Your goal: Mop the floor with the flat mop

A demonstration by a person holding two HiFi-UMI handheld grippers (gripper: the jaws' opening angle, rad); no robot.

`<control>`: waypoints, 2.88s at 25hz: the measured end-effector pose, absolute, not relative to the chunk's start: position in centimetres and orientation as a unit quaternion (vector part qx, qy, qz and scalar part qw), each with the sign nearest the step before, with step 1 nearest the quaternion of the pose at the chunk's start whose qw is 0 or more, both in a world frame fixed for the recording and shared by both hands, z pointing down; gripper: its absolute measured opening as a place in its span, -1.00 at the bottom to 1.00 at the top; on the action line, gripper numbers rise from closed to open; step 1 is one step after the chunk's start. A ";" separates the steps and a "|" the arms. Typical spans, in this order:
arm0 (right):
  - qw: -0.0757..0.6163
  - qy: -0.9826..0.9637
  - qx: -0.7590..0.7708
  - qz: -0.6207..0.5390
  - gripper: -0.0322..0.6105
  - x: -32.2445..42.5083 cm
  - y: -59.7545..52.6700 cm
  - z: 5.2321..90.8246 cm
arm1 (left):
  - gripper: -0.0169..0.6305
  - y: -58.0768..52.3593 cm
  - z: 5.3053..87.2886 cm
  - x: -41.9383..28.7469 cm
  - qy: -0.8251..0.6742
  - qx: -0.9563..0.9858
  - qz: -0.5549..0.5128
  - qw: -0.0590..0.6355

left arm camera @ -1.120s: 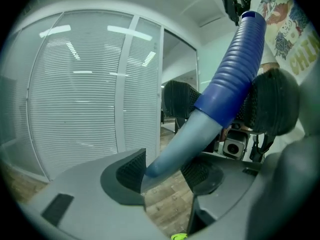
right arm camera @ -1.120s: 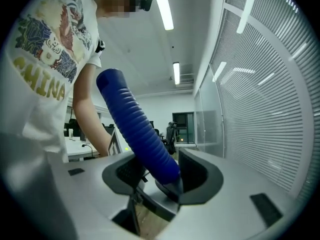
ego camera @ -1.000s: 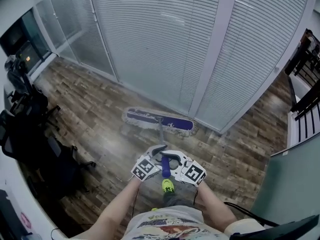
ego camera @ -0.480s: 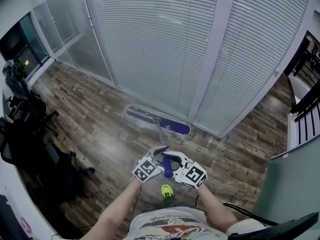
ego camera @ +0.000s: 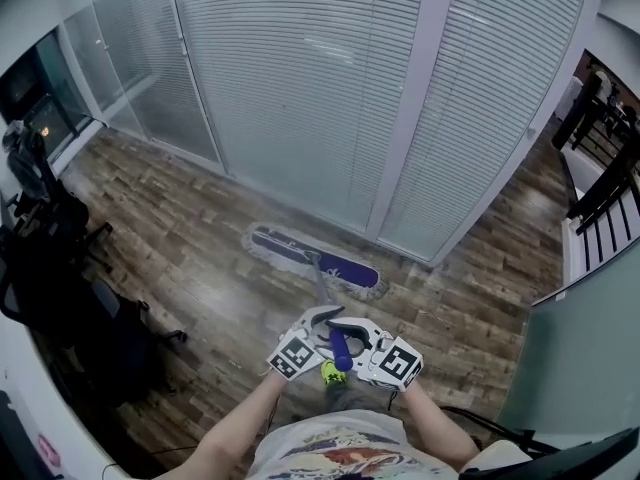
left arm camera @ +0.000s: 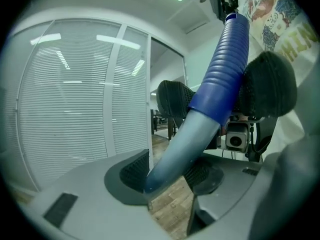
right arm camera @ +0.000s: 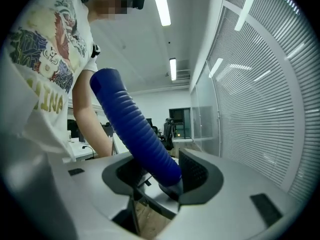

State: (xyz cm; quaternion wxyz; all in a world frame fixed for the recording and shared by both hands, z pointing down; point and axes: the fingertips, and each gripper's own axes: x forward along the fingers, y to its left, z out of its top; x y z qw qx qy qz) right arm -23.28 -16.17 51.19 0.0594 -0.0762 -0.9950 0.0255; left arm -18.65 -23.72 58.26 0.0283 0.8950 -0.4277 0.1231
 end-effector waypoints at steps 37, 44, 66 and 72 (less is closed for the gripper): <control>0.095 -0.995 -0.021 0.022 -0.29 9.9 29.8 50.1 | -0.35 23.1 56.8 15.3 -0.410 0.906 0.087 0.059; 0.095 -0.994 -0.054 0.001 -0.29 10.1 33.5 52.6 | -0.37 26.5 59.3 15.8 -0.380 0.915 0.125 0.050; 0.070 -0.997 0.030 -0.005 -0.29 -6.0 6.3 53.0 | -0.38 0.0 59.5 -0.1 -0.376 0.920 0.108 0.038; 0.066 -0.997 0.024 -0.020 -0.29 -8.3 -2.2 53.5 | -0.38 -8.6 59.9 -2.6 -0.394 0.913 0.102 0.033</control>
